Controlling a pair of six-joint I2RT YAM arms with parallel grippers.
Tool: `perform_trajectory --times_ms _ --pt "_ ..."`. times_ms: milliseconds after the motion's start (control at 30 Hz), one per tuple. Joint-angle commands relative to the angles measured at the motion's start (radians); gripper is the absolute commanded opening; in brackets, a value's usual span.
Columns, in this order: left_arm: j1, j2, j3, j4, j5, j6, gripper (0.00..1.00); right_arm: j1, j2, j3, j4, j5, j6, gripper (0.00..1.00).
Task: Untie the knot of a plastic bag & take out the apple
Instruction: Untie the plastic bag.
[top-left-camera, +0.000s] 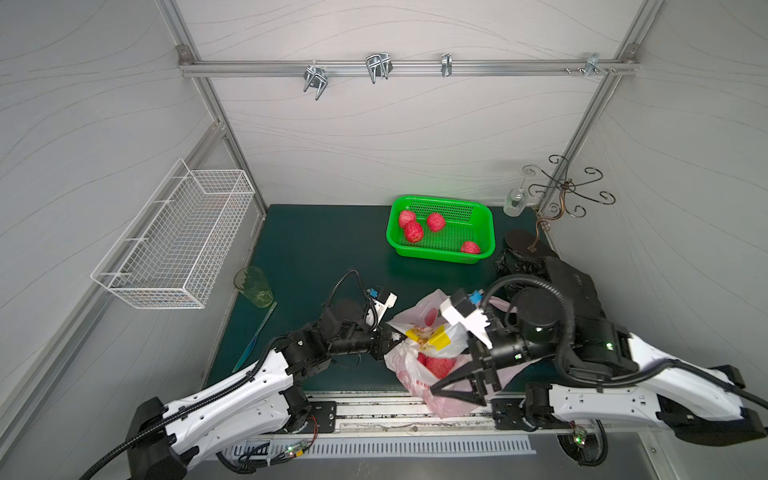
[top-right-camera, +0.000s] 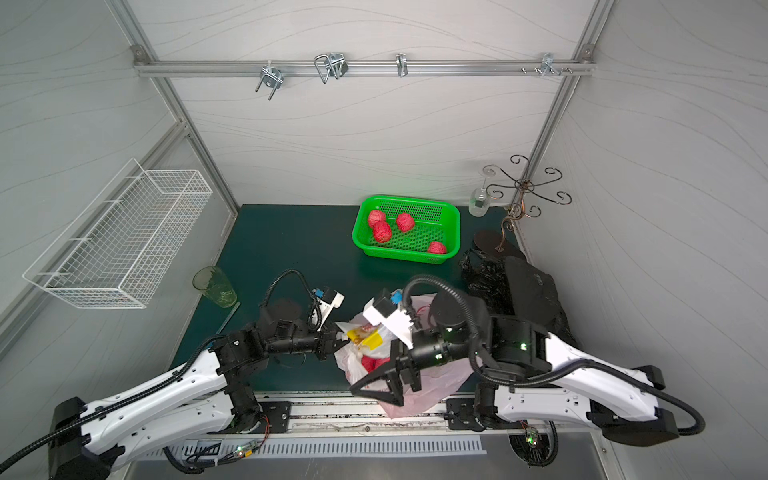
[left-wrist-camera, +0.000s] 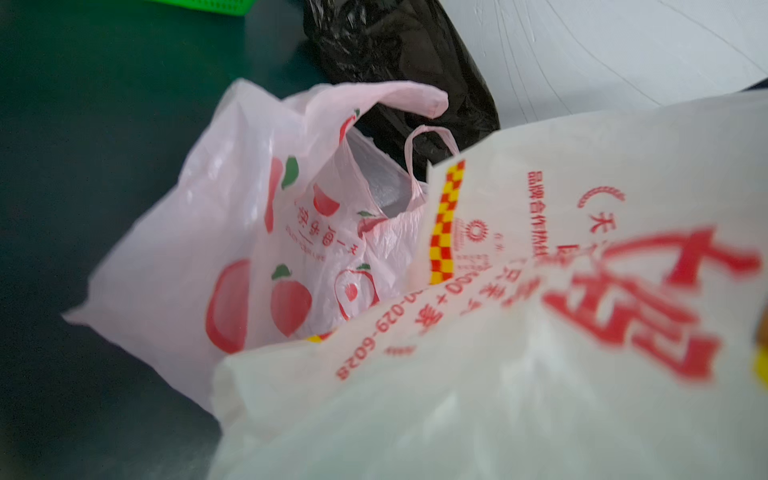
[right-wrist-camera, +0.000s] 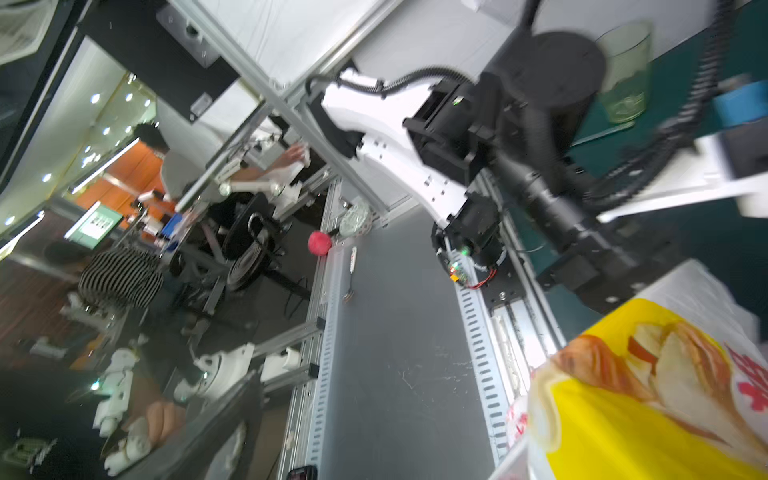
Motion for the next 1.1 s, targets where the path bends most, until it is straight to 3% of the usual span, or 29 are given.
perform_trajectory --times_ms 0,67,267,300,367,500,567,667,833,1000,1067 --pt "0.012 -0.02 0.147 -0.199 -0.182 0.17 0.0 -0.08 0.009 0.078 -0.273 0.167 -0.022 0.99" --pt "0.055 0.001 0.221 -0.267 -0.169 0.23 0.0 -0.154 0.033 0.056 -0.261 0.181 -0.029 0.99" --pt "0.192 0.049 0.36 -0.293 -0.048 0.314 0.0 -0.3 0.175 0.036 0.009 0.112 -0.146 0.99" --pt "0.197 0.059 0.397 -0.31 -0.024 0.322 0.14 -0.315 0.207 0.052 0.03 0.104 -0.154 0.99" --pt "0.199 0.076 0.476 -0.339 0.027 0.312 0.57 -0.327 0.257 0.073 0.034 0.098 -0.143 0.99" --pt "0.199 0.089 0.616 -0.353 0.289 0.284 0.97 -0.327 0.239 -0.059 0.109 0.077 -0.069 0.99" --pt "0.198 0.08 0.616 -0.33 0.403 0.315 0.99 -0.33 0.188 -0.157 0.17 0.052 -0.019 0.99" --pt "0.199 0.082 0.556 -0.372 0.487 0.489 0.99 -0.332 0.099 -0.253 0.24 -0.002 0.034 0.99" --pt "0.201 0.04 0.391 -0.278 0.446 0.75 0.99 -0.339 -0.005 -0.315 0.274 -0.185 0.008 0.99" --pt "0.2 0.157 0.466 -0.346 0.493 1.065 0.98 -0.354 -0.041 -0.328 0.267 -0.256 -0.004 0.99" --pt "0.197 0.198 0.49 -0.335 0.468 1.117 0.98 -0.369 -0.046 -0.329 0.269 -0.262 0.003 0.99"
